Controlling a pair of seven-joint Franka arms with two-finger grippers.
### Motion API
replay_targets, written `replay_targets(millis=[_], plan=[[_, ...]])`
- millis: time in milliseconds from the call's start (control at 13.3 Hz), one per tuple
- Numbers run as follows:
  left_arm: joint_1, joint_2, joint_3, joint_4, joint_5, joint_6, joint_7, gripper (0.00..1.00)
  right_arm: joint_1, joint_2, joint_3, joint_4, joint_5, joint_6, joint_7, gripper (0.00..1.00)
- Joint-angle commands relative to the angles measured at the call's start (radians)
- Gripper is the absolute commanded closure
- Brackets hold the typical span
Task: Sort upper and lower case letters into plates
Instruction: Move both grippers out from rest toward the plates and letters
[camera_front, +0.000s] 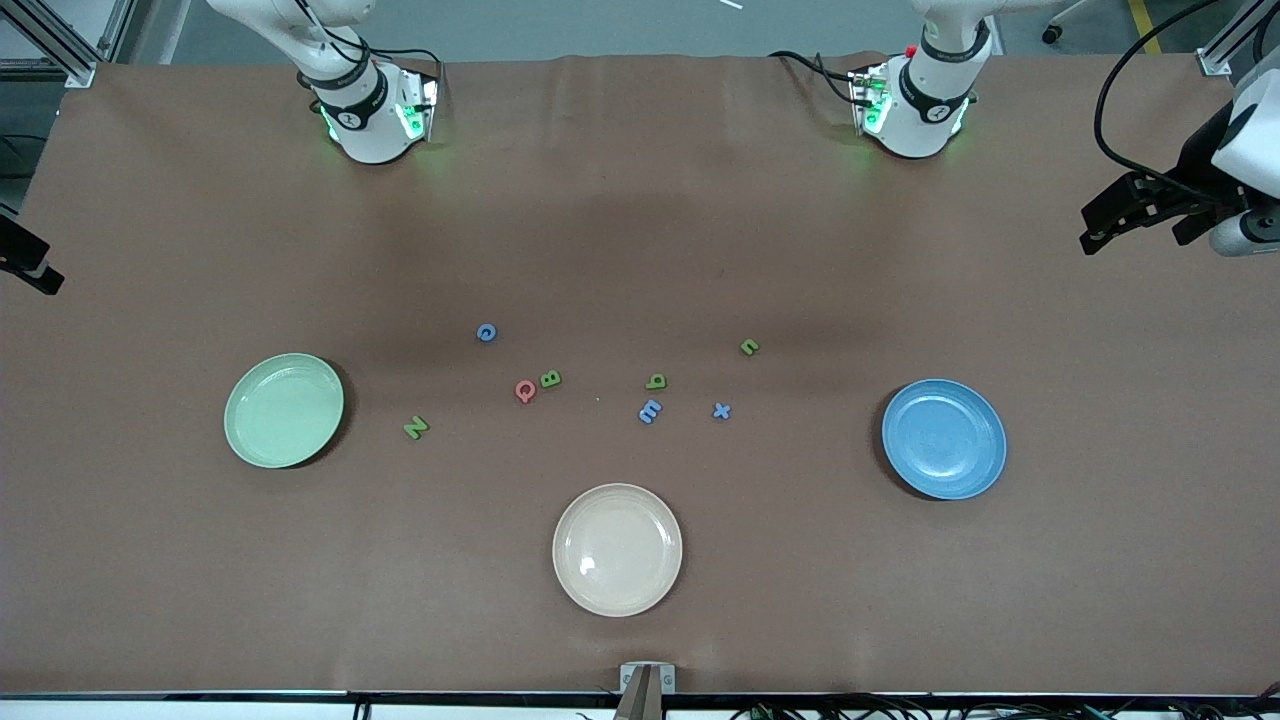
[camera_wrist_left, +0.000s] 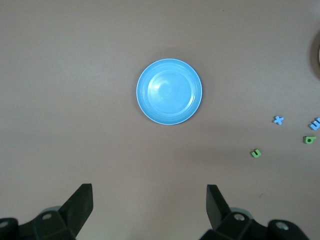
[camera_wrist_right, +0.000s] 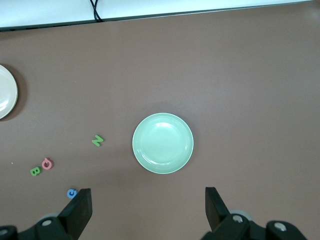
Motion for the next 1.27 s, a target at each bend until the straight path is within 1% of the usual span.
replay_targets(millis=[0, 375, 525, 675, 825, 975, 1200], plan=[[0.000, -0.006, -0.001, 0.010, 0.021, -0.016, 0.003, 0.00, -0.007, -0.008, 0.005, -0.001, -0.007, 0.002, 0.004, 0.00], [0.002, 0.003, -0.003, 0.019, 0.020, -0.016, 0.003, 0.00, -0.002, -0.008, 0.007, -0.001, -0.007, 0.002, 0.004, 0.00], [-0.001, 0.008, -0.004, -0.016, 0.009, -0.004, -0.016, 0.00, 0.003, -0.006, 0.010, -0.001, -0.007, 0.003, 0.004, 0.00], [-0.009, 0.021, -0.015, -0.057, 0.008, 0.053, -0.082, 0.00, 0.006, -0.006, 0.013, -0.001, -0.004, 0.009, 0.004, 0.00], [-0.030, 0.049, -0.021, -0.103, 0.005, 0.129, -0.141, 0.00, 0.038, 0.002, 0.013, -0.007, 0.004, 0.008, 0.004, 0.00], [-0.039, 0.092, -0.042, -0.144, 0.005, 0.191, -0.190, 0.00, 0.096, 0.037, 0.013, -0.007, 0.004, 0.009, 0.004, 0.00], [-0.045, 0.135, -0.076, -0.227, 0.005, 0.321, -0.216, 0.00, 0.188, 0.129, 0.011, -0.002, -0.016, 0.020, 0.002, 0.00]])
